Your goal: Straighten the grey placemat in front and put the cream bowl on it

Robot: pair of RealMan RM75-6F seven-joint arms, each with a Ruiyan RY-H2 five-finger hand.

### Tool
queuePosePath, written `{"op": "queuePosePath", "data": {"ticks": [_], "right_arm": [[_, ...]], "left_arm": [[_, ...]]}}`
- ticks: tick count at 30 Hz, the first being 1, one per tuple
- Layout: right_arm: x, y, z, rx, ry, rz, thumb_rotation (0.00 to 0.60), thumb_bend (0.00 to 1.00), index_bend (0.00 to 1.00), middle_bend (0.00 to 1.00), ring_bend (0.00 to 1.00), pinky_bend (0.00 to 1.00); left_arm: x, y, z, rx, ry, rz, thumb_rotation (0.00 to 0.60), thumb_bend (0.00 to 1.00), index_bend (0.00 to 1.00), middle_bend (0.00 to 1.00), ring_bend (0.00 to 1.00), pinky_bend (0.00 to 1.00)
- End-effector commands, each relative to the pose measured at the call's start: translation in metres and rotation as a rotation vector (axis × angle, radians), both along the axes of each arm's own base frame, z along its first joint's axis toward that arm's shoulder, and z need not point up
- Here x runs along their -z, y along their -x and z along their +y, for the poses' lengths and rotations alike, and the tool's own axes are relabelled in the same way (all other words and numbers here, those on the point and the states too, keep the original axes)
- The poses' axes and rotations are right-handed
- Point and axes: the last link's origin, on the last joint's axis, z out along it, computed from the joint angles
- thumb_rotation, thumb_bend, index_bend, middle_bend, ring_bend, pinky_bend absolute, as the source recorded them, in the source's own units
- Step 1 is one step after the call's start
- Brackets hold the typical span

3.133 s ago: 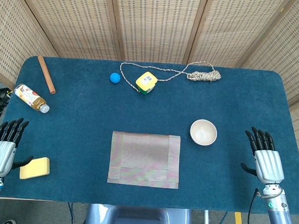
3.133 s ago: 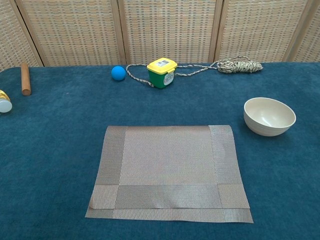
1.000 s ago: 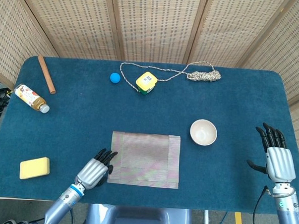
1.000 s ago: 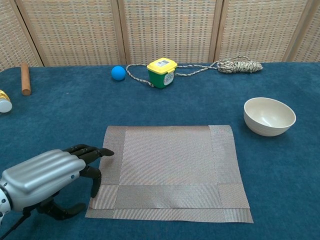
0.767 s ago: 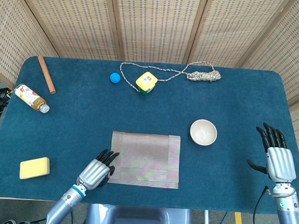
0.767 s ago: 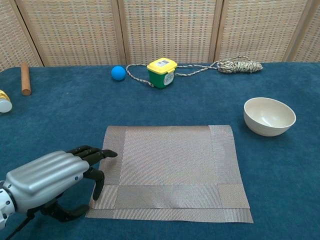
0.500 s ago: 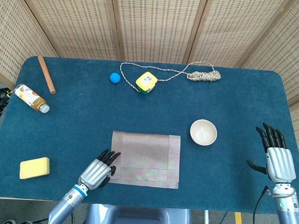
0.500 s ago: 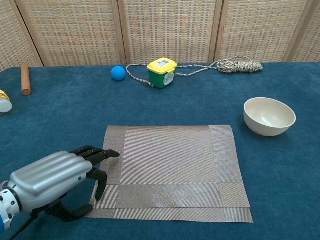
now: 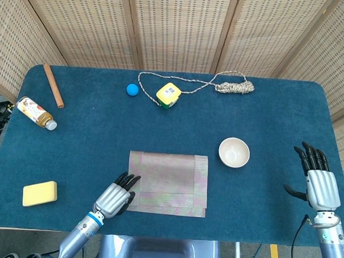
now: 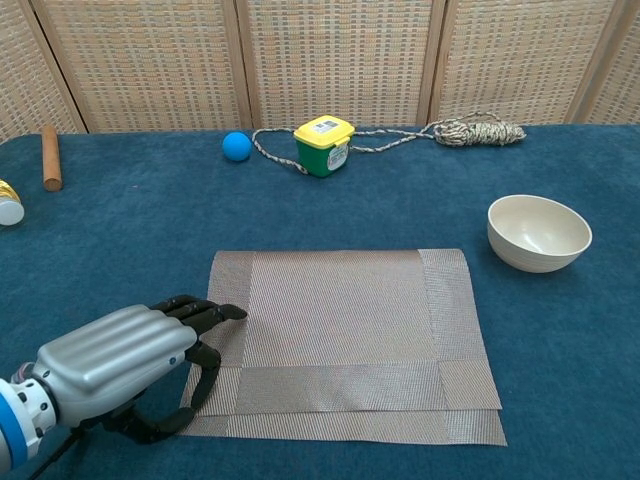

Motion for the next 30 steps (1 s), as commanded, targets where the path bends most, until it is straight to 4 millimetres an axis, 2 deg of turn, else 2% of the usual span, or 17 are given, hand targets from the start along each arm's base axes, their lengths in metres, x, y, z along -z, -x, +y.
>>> {"op": "queuePosePath", "data": {"ticks": [1,11,20,24,30], "right_arm": [[0.000,0.000,0.000,-0.001,-0.001,-0.003,0.600,0.21,0.13,0.00,0.00,0.00],[-0.001,-0.001,0.002,-0.005,-0.004,-0.009,0.600,0.21,0.13,0.00,0.00,0.00],[-0.006,-0.001,0.002,-0.002,0.011,-0.016,0.600,0.21,0.13,0.00,0.00,0.00],[-0.010,0.003,0.000,0.013,0.025,-0.018,0.600,0.21,0.13,0.00,0.00,0.00],[-0.010,0.006,-0.004,0.031,0.027,-0.007,0.600,0.21,0.13,0.00,0.00,0.00]], "left_arm": [[0.001,0.000,0.000,0.000,0.000,0.002,0.600,0.46,0.58,0.00,0.00,0.00],[-0.005,0.000,0.001,0.004,-0.006,-0.006,0.600,0.53,0.59,0.00,0.00,0.00],[-0.038,-0.020,0.014,0.027,-0.074,-0.095,0.600,0.52,0.57,0.00,0.00,0.00],[-0.055,-0.025,0.031,0.029,-0.114,-0.108,0.600,0.52,0.57,0.00,0.00,0.00],[-0.076,-0.036,0.074,0.024,-0.182,-0.121,0.600,0.52,0.57,0.00,0.00,0.00]]}}
